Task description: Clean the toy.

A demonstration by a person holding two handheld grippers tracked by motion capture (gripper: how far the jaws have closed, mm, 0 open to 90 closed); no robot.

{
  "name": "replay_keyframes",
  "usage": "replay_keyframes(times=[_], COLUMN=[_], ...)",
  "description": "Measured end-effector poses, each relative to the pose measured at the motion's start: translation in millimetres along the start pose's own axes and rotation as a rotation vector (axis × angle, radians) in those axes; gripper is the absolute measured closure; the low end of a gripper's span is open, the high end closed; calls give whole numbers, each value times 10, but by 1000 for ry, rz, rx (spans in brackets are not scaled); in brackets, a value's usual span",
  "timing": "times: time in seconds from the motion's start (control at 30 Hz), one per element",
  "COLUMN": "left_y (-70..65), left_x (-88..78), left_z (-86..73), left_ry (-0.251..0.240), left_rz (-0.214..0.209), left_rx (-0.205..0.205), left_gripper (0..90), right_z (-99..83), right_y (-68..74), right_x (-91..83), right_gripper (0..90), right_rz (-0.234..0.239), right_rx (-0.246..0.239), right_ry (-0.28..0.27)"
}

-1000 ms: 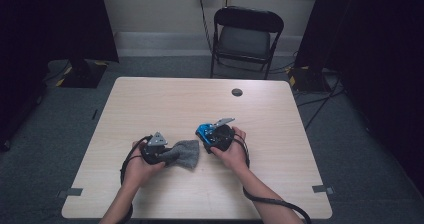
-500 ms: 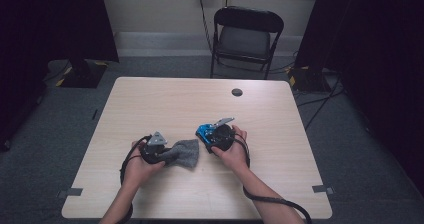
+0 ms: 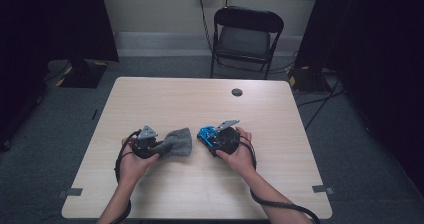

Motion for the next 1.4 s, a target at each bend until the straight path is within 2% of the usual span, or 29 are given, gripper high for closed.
replay_keyframes(times=[0.1, 0.27, 0.37, 0.53, 0.6, 0.63, 0.67, 0.77, 0.83, 1.0, 1.17, 1.2, 1.4], left_y=[56, 116, 116, 28, -15, -72, -72, -148, -193, -280, -314, -331, -345], left_x=[10, 106, 199, 358, 405, 441, 441, 481, 499, 465, 437, 434, 402], left_z=[47, 212, 327, 489, 532, 569, 569, 574, 563, 532, 495, 491, 457], left_ry=[-4, -25, -24, -7, 3, -2, -2, 18, 21, 3, 7, -2, -4], left_rz=[37, 89, 130, 145, 158, 147, 147, 135, 106, 39, -6, -18, -50], left_rx=[-26, -86, -76, -67, -44, -56, -56, -36, -29, -20, -20, -33, -46], left_gripper=[716, 715, 715, 713, 712, 713, 713, 713, 714, 719, 723, 724, 726], right_z=[13, 8, -13, -1, 11, 17, 17, 39, 46, 29, 0, -3, -12], right_y=[59, 184, 255, 377, 428, 444, 444, 479, 463, 358, 260, 243, 131], right_x=[-59, -125, -153, -178, -175, -173, -173, -164, -165, -166, -169, -172, -208], right_gripper=[262, 262, 262, 262, 262, 262, 262, 262, 262, 262, 262, 262, 262], right_rz=[14, 34, 49, 74, 87, 92, 92, 85, 86, 62, 32, 28, 0], right_rx=[-22, -60, -78, -117, -130, -135, -135, -145, -126, -110, -95, -88, -64], right_ry=[-11, -12, -18, -31, -34, -37, -37, -47, -53, -40, -24, -25, -25])
Point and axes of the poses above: each handheld gripper's, and its own axes: x roughly forward along the jaws, z roughly out of its top, y roughly to its left, the point moved 4 cm from there along x, roughly forward along the jaws, and after that the axes turned 14 degrees about z, right-handed, at the moved point
